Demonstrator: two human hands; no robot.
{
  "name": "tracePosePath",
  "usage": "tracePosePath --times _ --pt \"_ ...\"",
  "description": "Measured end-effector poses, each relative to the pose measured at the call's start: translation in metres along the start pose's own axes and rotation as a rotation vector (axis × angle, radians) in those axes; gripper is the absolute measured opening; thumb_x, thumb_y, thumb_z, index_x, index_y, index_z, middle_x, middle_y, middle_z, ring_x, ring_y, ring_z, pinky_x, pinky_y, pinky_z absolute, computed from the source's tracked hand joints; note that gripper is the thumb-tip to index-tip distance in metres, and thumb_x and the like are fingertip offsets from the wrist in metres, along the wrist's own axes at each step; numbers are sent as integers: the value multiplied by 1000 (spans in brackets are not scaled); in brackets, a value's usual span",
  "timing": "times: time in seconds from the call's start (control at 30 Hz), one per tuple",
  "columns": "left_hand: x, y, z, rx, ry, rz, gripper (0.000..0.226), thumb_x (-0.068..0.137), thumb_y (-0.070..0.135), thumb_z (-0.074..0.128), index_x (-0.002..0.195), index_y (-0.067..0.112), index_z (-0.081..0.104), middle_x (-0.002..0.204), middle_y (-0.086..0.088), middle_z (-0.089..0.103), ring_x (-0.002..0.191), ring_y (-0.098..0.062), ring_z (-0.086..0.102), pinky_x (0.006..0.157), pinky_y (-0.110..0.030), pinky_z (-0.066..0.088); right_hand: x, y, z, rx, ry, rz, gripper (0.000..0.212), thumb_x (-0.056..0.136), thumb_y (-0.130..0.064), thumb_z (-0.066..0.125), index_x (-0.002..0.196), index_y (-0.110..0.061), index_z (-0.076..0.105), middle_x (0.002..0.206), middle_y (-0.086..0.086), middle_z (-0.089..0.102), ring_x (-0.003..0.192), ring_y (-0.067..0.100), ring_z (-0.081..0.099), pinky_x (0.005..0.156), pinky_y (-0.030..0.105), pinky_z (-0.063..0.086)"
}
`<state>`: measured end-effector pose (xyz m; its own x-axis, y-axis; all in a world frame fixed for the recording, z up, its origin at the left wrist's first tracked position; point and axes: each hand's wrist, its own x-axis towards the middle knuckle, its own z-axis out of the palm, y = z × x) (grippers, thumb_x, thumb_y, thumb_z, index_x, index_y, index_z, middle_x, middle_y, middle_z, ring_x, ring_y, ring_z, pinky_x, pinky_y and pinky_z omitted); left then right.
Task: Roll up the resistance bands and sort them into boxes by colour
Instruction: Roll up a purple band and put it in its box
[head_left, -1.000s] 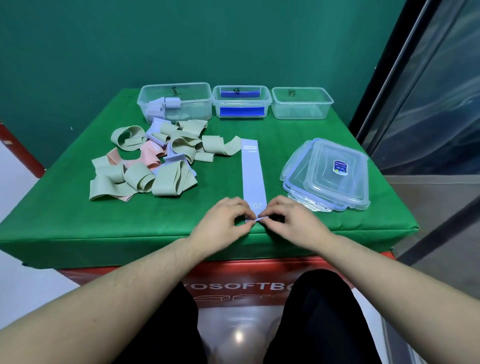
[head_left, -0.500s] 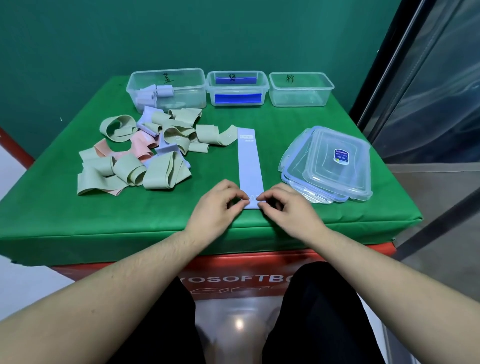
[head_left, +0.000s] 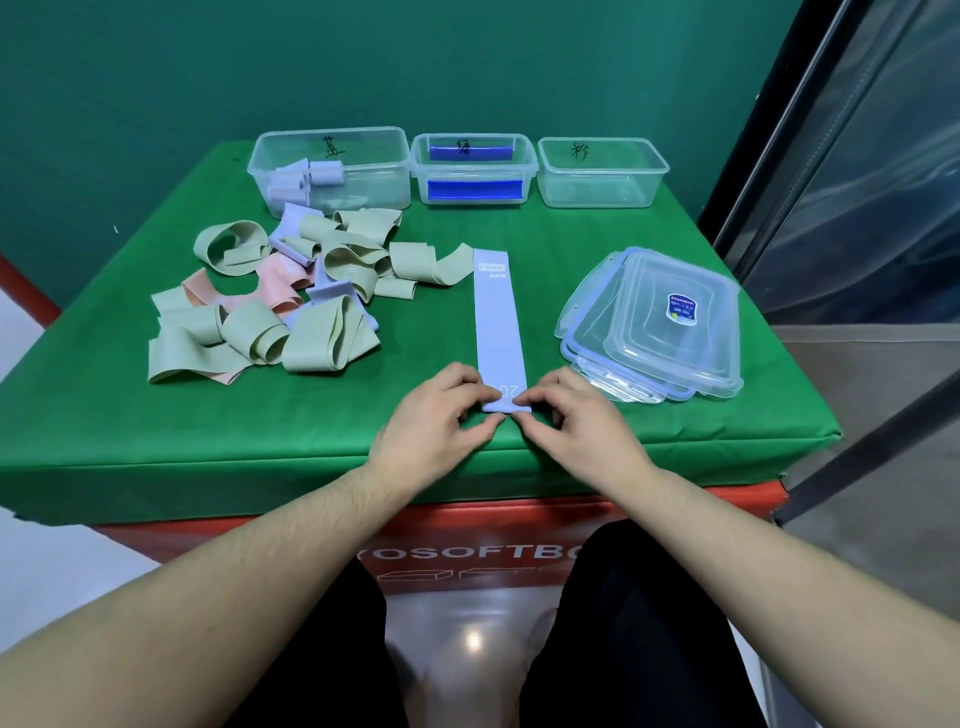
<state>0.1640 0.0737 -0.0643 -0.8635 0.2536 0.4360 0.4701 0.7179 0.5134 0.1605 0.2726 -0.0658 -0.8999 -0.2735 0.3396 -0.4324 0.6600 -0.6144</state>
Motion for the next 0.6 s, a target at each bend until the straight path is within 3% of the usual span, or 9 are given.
tracePosePath --times 0.23,0.3,0.33,0.4,0.6 --pt "0 -2 0 18 -1 22 16 87 26 73 97 13 76 95 4 63 72 2 40 67 -8 29 2 -4 -4 -62 -41 -28 17 89 -26 71 104 -19 74 94 -10 54 74 -7 51 69 9 35" --pt "0 -2 0 20 -8 30 18 90 28 71 99 14 76 95 4 62 72 2 40 68 -10 30 3 -3 -6 -139 -50 -97 20 91 -26 69 107 -16 74 99 -5 56 84 1 52 78 20 42" --pt "1 -2 -1 18 -9 34 18 91 29 70 99 14 76 95 5 61 73 2 41 68 -10 30 4 -2 -6 -193 -59 -138 21 92 -26 67 109 -15 74 100 -2 57 90 13 54 82 26 43" --pt "1 -2 -2 5 -16 38 19 92 30 67 100 15 75 95 5 60 75 1 42 69 -10 31 6 -1 -6 -264 -81 -191 22 94 -24 65 111 -13 73 101 2 58 93 24 53 85 31 42" --pt "3 -4 -3 -14 -54 11 20 94 30 65 102 15 75 97 5 60 74 0 45 70 -13 32 9 -5 -8 -140 -121 -88 23 97 -23 62 116 -17 72 102 -4 61 93 13 59 83 27 45"
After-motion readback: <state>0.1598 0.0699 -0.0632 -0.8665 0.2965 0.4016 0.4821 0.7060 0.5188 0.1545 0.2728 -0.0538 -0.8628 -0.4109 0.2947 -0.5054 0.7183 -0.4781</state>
